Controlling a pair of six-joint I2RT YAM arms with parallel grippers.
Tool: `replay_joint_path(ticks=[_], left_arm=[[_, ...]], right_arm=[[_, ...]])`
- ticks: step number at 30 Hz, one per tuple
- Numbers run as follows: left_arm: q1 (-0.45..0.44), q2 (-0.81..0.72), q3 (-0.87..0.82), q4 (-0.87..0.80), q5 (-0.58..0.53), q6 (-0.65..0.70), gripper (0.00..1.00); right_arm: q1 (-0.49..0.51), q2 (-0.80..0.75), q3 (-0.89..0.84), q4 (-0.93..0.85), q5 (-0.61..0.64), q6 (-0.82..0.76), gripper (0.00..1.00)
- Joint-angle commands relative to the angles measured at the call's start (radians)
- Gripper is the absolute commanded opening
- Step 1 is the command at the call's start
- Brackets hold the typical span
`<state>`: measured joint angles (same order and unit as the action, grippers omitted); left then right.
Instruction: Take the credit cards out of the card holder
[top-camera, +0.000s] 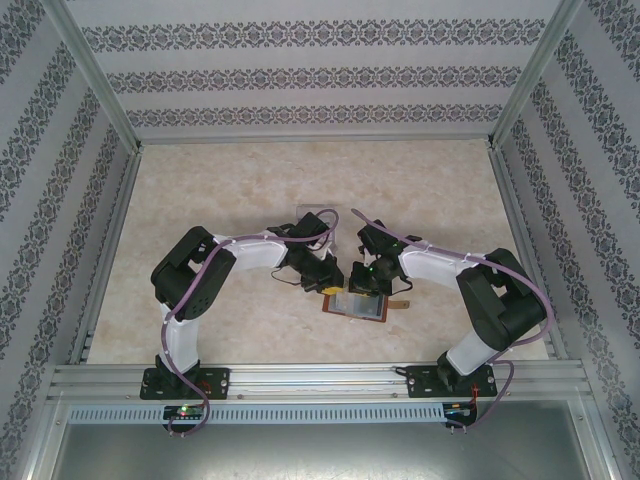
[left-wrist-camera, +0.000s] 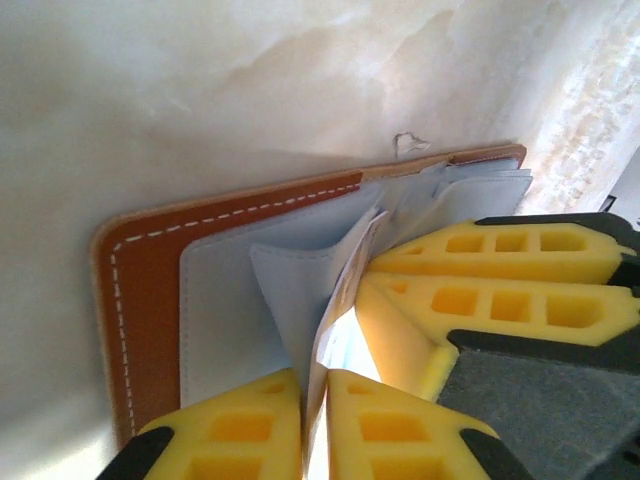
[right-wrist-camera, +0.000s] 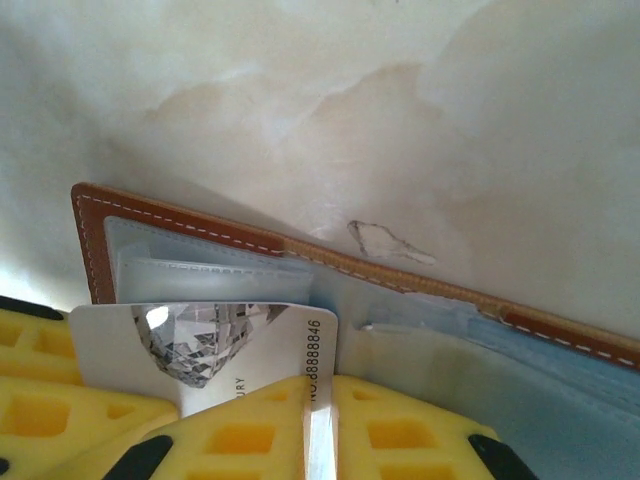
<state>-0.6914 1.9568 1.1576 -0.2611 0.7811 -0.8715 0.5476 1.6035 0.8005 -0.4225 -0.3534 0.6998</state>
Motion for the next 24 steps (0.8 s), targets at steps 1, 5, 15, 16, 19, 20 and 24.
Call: replay_joint_path(ticks=[1,5,15,16,19,20,24], left_arm=[[0.006,-0.015,-0.004,0.04,0.01,0.004,0.1],[0.005,-0.04,0.014,-0.057,-0.037,0.063,0.07],[0.031,-0.103,0.056,-0.242,-0.122,0.173,0.08],[0.035,-0.108,0.057,-0.252,-0.125,0.179,0.08],[0.039,-0.118,0.062,-0.269,-0.126,0.189,0.09],[0.041,-0.12,0.062,-0.271,-0.125,0.192,0.1],[0.041,-0.118,0.057,-0.274,-0.123,0.197,0.11]], right_arm=[[0.009,0.021,-0.016,-0.023,0.04,-0.012,0.16],[0.006,-0.013,-0.009,-0.04,0.051,-0.011,0.23],[-0.062,-0.159,-0.037,-0.096,0.09,-0.011,0.41],[-0.075,-0.172,-0.047,-0.097,0.09,-0.011,0.43],[-0.107,-0.191,-0.073,-0.1,0.091,-0.016,0.49],[-0.113,-0.192,-0.079,-0.101,0.09,-0.017,0.51],[-0.124,-0.174,-0.102,-0.068,0.05,-0.017,0.55]])
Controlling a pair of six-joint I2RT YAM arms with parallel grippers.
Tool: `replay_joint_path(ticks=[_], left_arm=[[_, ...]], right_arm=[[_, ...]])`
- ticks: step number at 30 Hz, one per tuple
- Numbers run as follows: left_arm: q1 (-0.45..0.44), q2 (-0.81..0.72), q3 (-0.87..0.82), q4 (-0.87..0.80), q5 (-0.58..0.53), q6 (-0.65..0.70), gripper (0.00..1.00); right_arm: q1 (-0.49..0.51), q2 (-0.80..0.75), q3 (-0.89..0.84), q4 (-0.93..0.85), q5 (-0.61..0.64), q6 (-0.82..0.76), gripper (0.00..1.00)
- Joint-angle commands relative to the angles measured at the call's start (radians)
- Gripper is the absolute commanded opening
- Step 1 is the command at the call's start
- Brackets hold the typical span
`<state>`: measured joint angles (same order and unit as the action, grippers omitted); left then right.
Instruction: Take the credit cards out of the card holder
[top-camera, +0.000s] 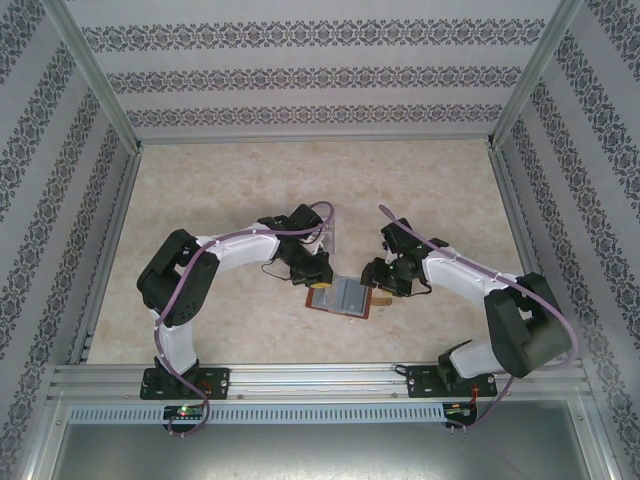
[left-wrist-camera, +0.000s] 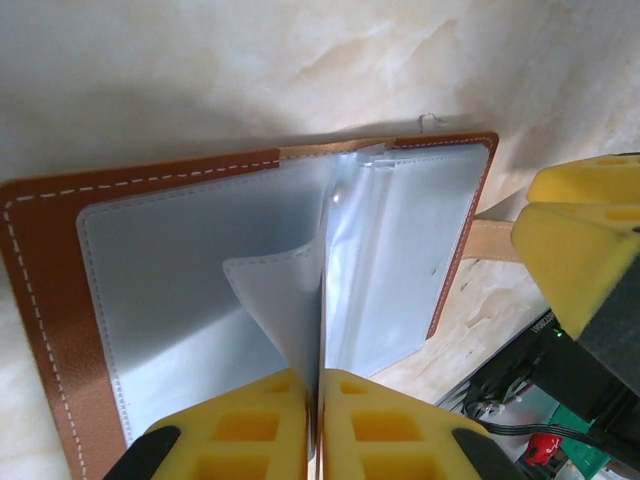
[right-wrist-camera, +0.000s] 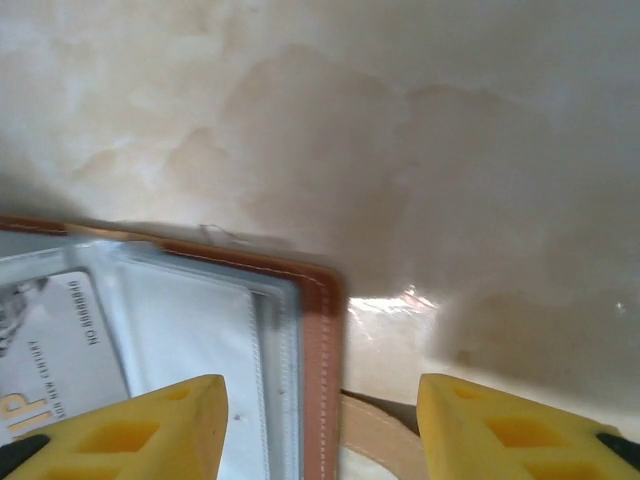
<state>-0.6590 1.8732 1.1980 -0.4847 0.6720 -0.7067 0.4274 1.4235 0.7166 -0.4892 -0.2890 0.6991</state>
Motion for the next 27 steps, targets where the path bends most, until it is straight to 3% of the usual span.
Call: replay_joint_path(ticks=[1,15,27], left_arm=[[0.009,-0.033,0.014,-0.051,-0.015,0.032,0.11],[0.01,-0.032,0.011,-0.045,0.005,0.024,0.22],[0.01,-0.041,0.015,-0.026,0.028,0.009,0.11]], right_arm=[[-0.004,0.02,-0.021,0.015,-0.035,-0.015,0.55],[0.008,0.075,-0.008,0.058,-0.086,-0.013,0.53],[0.029,0.058,0.015,0.046,-0.079,-0.005,0.5]])
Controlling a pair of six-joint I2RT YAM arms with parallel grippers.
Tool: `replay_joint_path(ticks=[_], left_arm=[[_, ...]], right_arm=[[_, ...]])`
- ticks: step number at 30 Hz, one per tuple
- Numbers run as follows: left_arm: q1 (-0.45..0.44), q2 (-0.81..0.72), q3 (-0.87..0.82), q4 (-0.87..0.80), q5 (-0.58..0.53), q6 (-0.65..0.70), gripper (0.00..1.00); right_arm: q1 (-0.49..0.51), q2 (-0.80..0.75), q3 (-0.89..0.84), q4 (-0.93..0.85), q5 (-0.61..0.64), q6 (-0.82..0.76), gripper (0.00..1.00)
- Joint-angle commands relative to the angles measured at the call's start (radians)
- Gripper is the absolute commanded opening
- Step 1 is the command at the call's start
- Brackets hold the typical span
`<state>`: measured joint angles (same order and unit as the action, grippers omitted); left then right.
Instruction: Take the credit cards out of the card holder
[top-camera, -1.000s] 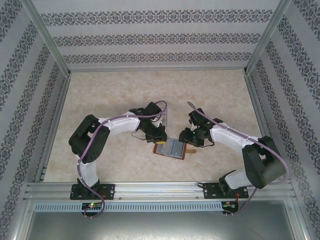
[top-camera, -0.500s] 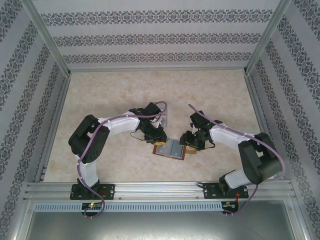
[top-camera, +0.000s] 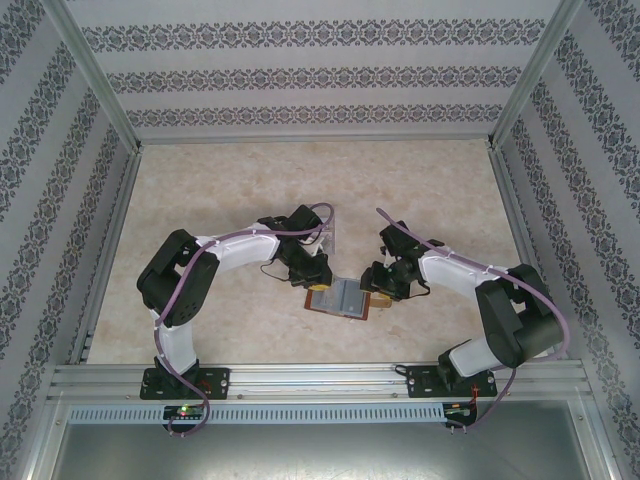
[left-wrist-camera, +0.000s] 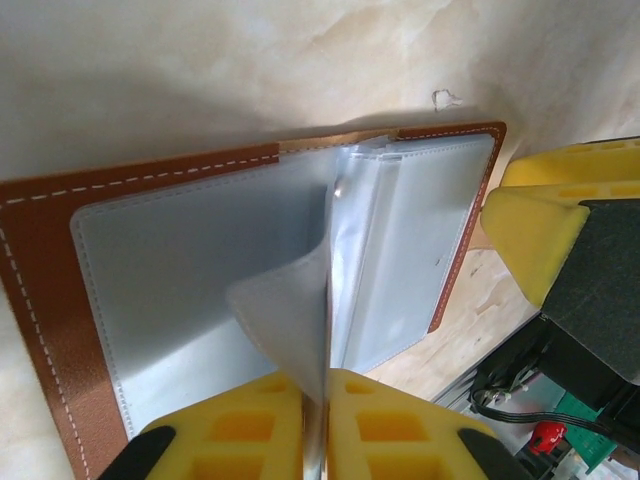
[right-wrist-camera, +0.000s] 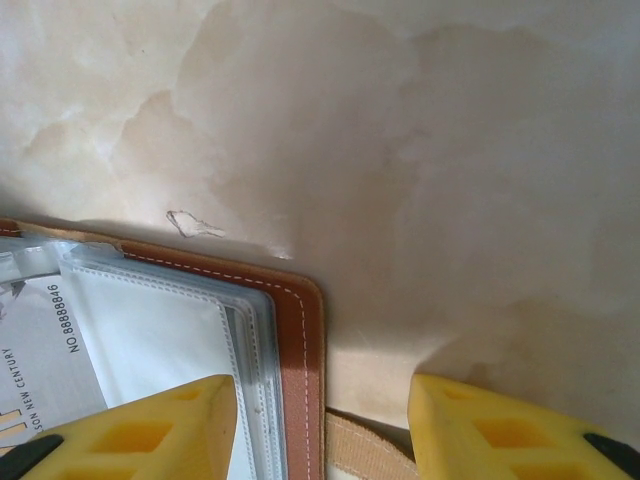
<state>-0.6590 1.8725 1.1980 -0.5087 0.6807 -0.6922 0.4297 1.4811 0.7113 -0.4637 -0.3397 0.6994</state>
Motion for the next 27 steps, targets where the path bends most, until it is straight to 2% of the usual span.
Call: replay_joint_path(ticks=[1,7,11,14,16,27], left_arm=[[0.01,-0.041,0.016,0.005,0.025,-0.009,0.1],[0.01,-0.058,0.01,0.01,0.015,-0.005,0.1],[0.011,-0.063,-0.019,0.063,0.022,-0.028,0.07],[0.013,-0.071,-0.044,0.121,0.036,-0.06,0.06],[0.019,-0.077,-0.071,0.182,0.055,-0.086,0.06],[0.064,-0.072,-0.272,0.611,0.188,-0.32,0.04]], right_arm=[[0.029,-0.011,0.022,0.016,-0.018,-0.003,0.5],[0.044,-0.081,0.034,0.024,-0.028,0.021,0.51],[0.076,-0.073,0.052,0.071,-0.082,0.048,0.49],[0.095,-0.061,0.072,0.064,-0.071,0.061,0.47],[0.096,-0.061,0.068,0.073,-0.064,0.071,0.45],[0.08,0.011,-0.026,0.294,-0.208,0.156,0.39]])
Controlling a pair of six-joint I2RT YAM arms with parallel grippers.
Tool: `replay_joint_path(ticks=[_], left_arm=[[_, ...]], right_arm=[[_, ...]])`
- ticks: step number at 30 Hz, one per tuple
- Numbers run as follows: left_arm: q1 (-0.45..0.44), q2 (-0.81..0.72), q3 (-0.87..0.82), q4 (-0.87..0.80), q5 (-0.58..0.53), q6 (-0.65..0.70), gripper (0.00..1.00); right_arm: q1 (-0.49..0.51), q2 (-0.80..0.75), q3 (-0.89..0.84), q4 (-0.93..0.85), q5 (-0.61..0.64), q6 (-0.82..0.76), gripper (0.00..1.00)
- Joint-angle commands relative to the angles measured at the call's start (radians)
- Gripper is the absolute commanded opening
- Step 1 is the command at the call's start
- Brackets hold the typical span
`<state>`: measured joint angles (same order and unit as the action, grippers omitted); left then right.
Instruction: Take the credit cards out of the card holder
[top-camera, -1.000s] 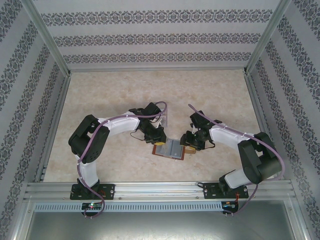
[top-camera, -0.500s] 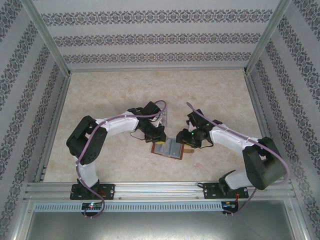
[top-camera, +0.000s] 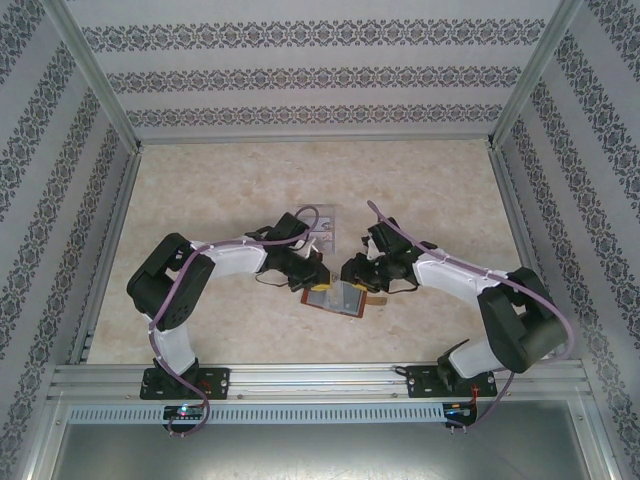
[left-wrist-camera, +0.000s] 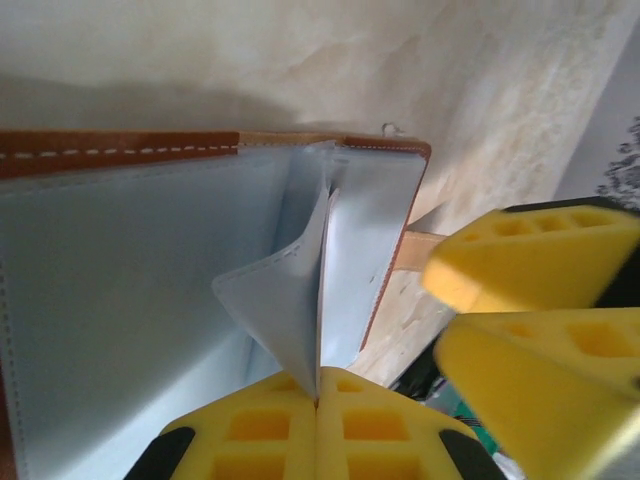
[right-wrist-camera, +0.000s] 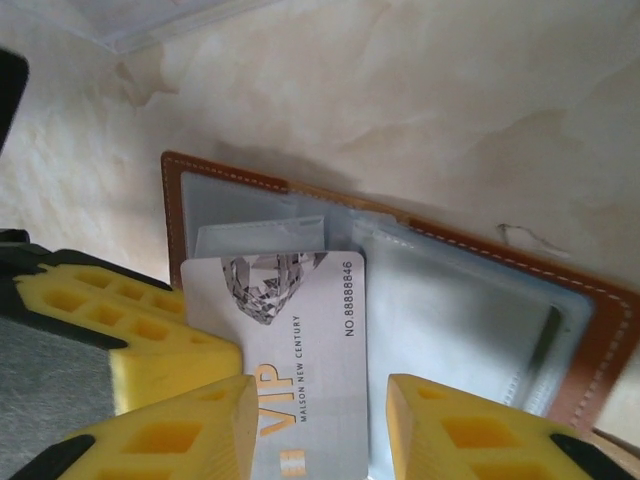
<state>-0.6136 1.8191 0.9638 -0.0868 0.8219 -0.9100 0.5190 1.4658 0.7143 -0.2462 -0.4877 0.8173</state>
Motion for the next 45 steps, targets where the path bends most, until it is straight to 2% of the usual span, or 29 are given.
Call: replay_joint_path(ticks=[1,11,16,23,33,45], left_arm=[[0.023,-0.017,-0.058,0.243,0.056,-0.132,0.04],[0.038,0.045,-0.183,0.696,0.119,-0.398,0.04],[0.038,0.088,-0.21,0.83,0.126,-0.479,0.04],[0.038,0.093,-0.217,0.839,0.12,-0.491,0.07],[0.038,0.09,-0.208,0.773,0.119,-0.455,0.17],[0.04,0.071,-0.197,0.711,0.117,-0.42,0.21]], right_arm=[[-0.011,0.033,-0.038,0.093,-0.069,0.044,0.39],[-0.039,0.06,-0.114,0.243,-0.159,0.112,0.39],[-0.059,0.044,-0.152,0.327,-0.209,0.164,0.36],[-0.09,0.018,-0.212,0.455,-0.263,0.26,0.37],[-0.12,-0.006,-0.263,0.574,-0.298,0.338,0.26],[-0.141,-0.007,-0.278,0.6,-0.298,0.349,0.12]])
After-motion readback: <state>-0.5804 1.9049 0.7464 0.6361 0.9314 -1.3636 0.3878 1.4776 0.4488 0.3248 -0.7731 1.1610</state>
